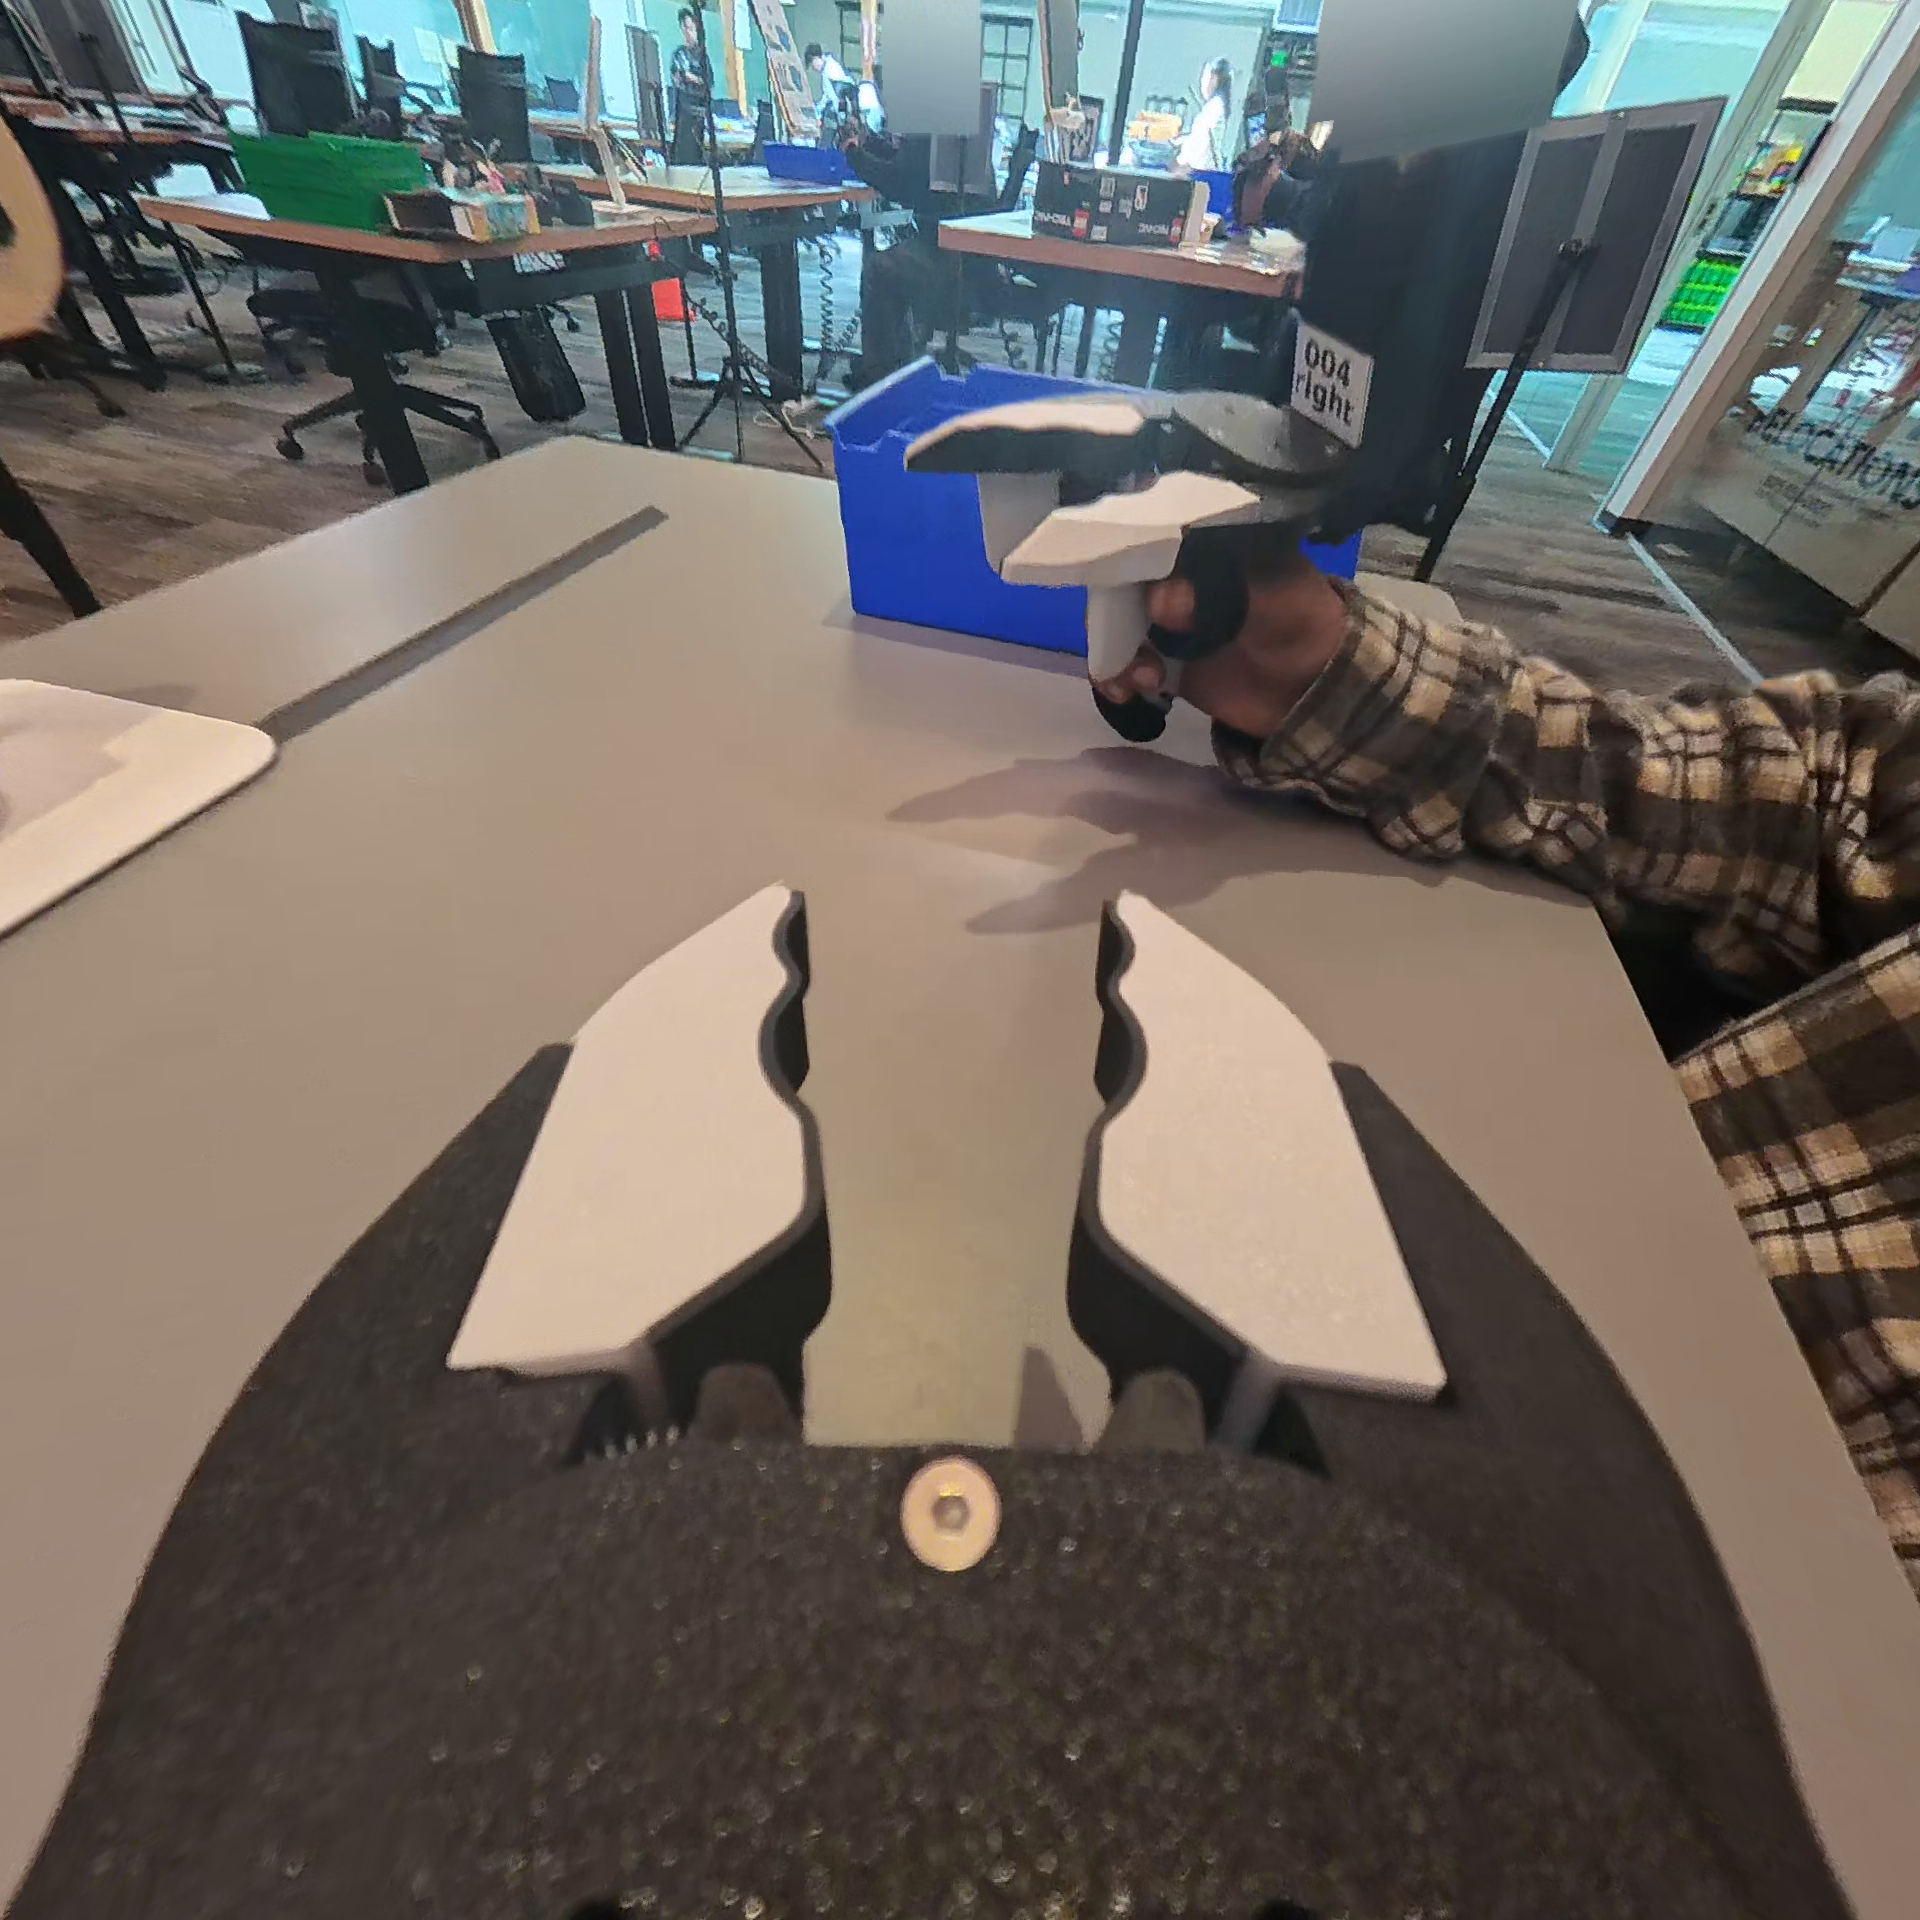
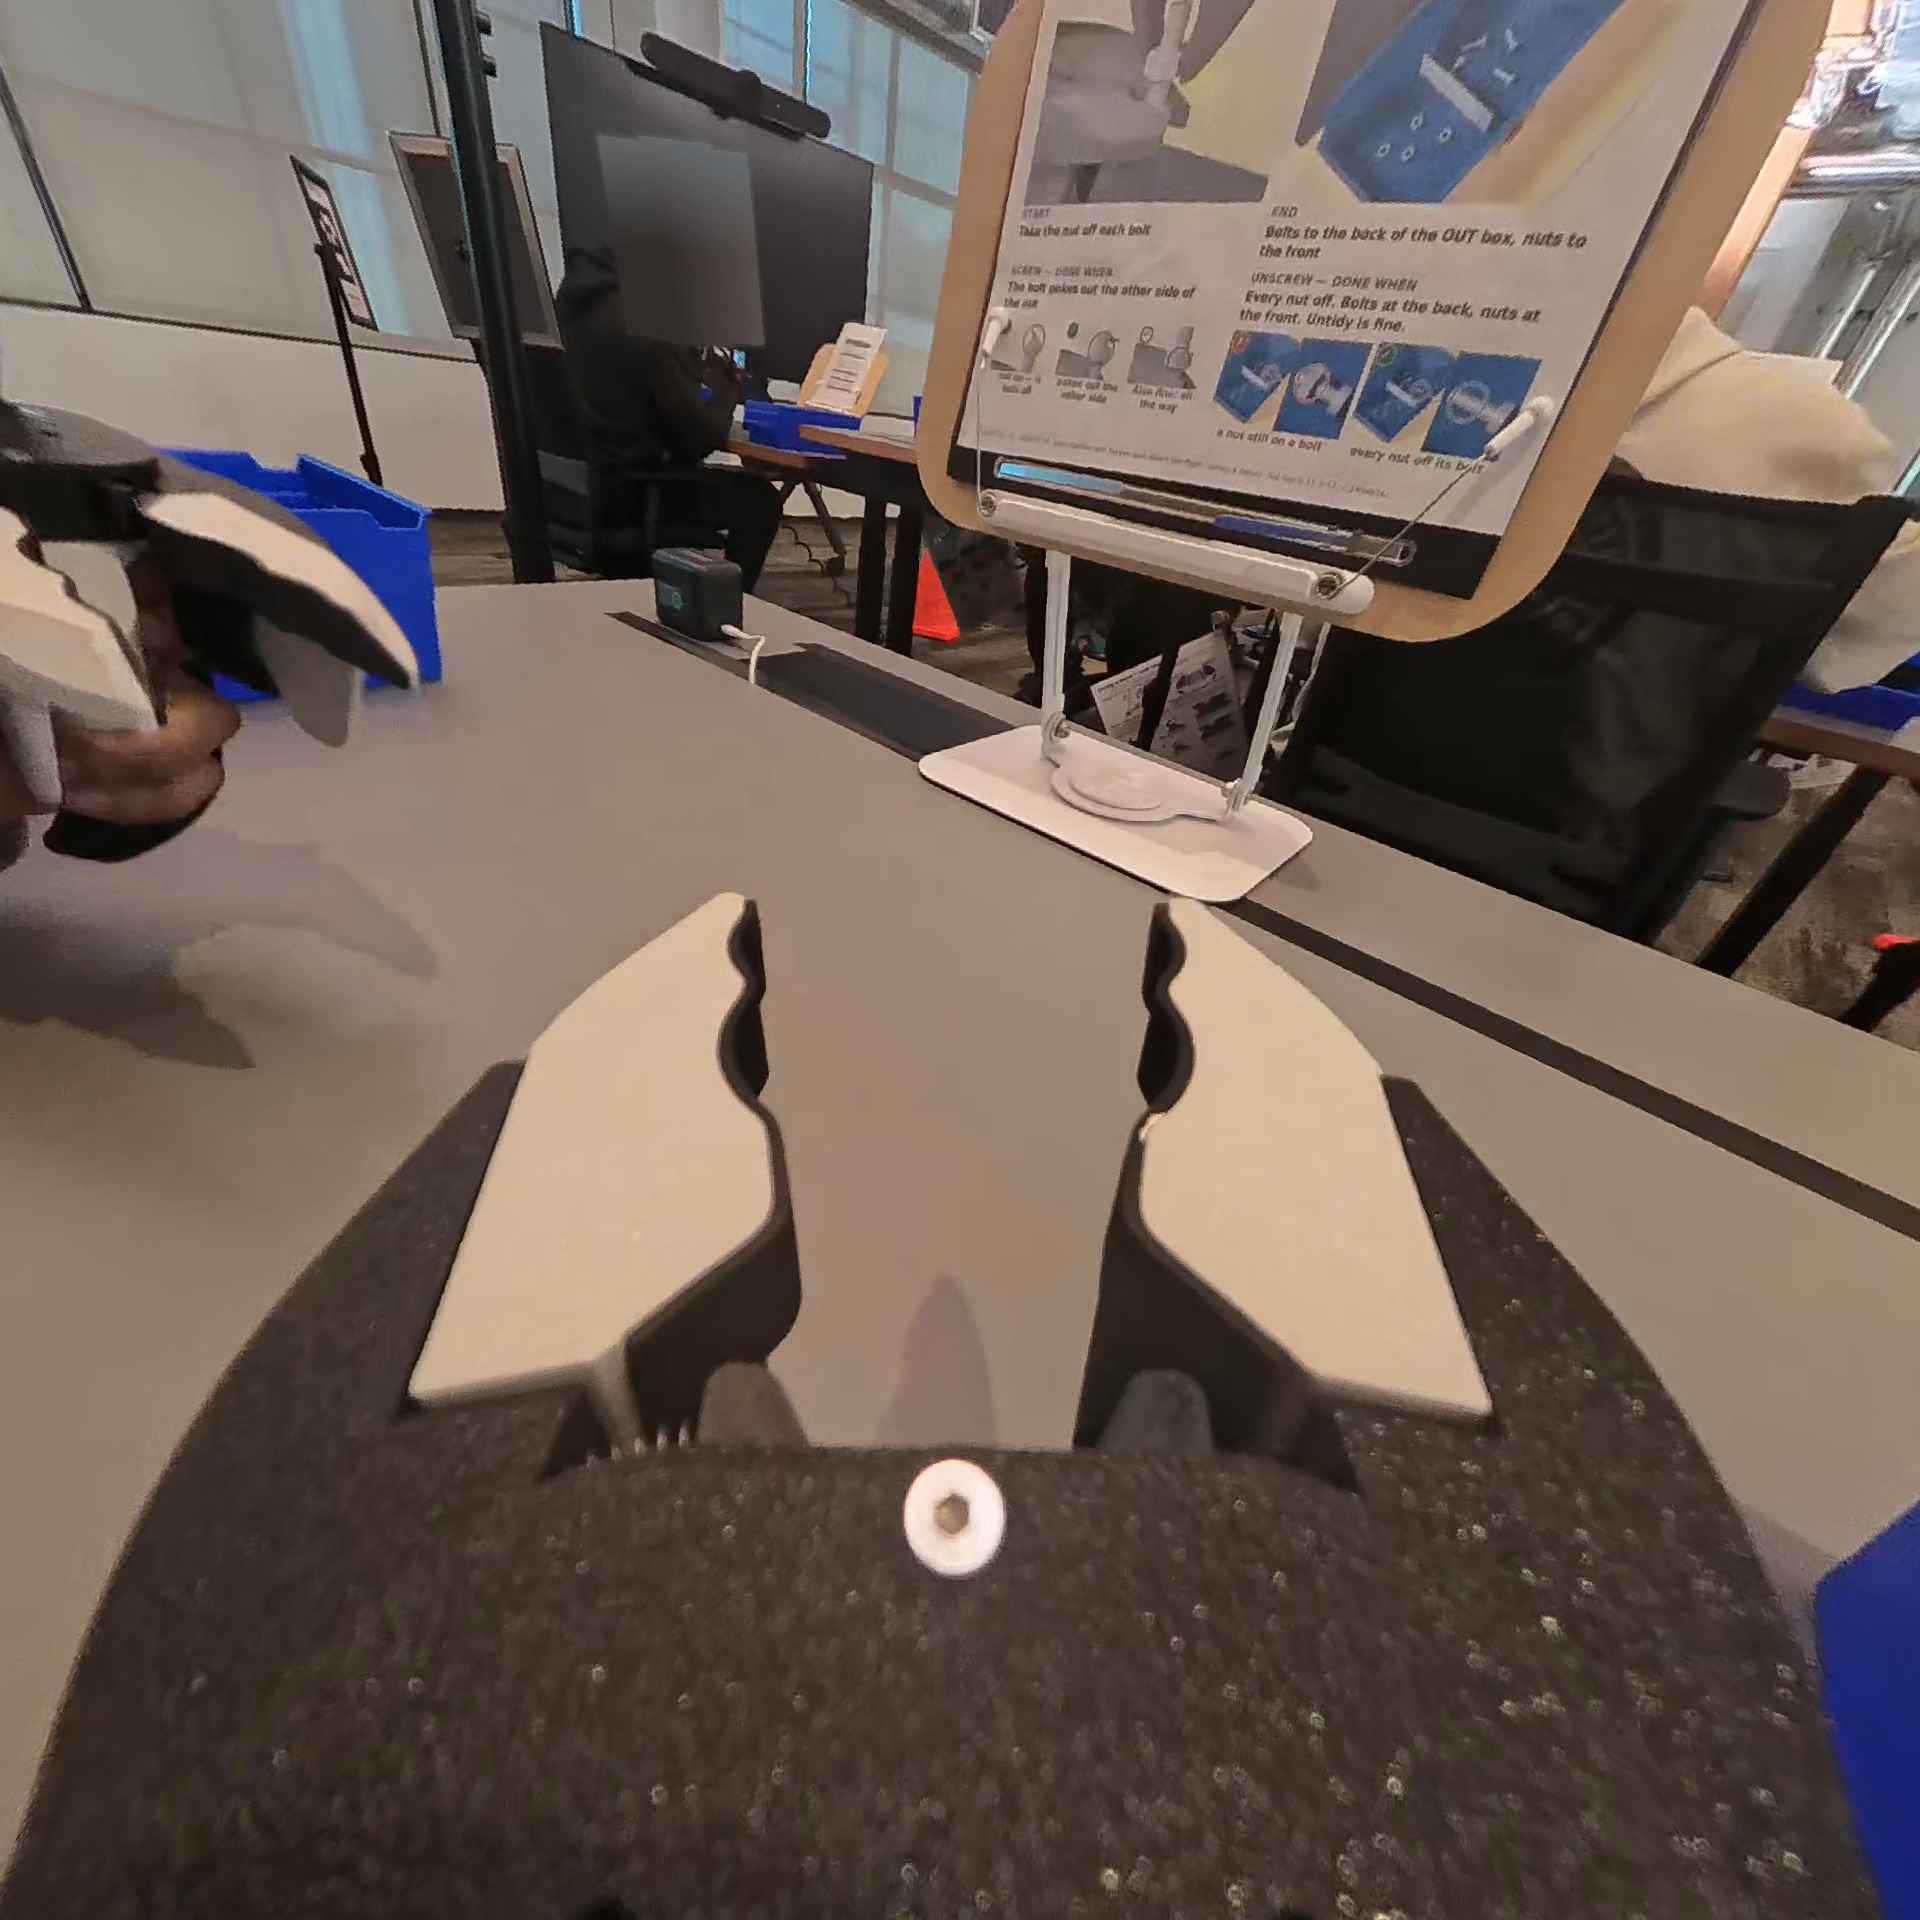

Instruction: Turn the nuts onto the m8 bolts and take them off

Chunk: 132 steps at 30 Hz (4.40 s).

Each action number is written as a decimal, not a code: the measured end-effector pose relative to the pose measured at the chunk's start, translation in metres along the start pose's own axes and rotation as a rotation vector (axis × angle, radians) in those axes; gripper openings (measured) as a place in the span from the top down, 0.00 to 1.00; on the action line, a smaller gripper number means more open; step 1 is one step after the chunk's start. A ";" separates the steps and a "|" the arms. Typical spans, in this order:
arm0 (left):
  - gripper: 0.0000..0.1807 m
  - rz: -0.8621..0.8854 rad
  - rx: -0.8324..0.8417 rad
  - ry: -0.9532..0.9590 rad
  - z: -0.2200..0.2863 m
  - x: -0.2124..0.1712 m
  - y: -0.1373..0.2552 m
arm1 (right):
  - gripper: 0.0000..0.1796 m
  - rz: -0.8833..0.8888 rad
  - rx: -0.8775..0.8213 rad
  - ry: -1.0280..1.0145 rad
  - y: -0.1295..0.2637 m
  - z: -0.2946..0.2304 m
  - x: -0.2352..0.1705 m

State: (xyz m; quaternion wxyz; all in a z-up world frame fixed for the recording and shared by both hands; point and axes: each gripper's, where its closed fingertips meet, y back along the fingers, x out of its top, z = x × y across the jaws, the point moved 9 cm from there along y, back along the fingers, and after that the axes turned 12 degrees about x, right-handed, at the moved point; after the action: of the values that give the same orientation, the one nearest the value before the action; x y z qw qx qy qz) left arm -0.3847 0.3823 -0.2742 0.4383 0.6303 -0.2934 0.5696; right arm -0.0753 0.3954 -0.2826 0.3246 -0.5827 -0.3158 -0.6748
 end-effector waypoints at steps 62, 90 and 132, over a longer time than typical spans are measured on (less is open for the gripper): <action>0.89 -1.211 0.812 0.854 -0.258 -0.080 0.249 | 0.60 -0.090 -0.014 0.044 -0.003 -0.007 -0.001; 0.91 -1.207 0.753 0.712 -0.251 -0.071 0.268 | 0.61 -0.058 -0.005 0.061 0.000 -0.011 0.002; 0.92 -0.157 -0.274 0.223 0.001 0.002 -0.034 | 0.86 0.052 0.771 -0.292 -0.085 -0.059 0.020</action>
State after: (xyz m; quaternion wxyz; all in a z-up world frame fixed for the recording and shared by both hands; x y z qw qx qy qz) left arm -0.3541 0.3965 -0.2799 0.5929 0.5189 -0.2678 0.5545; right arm -0.1803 0.3960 -0.2736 0.4879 -0.5158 -0.5733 -0.4090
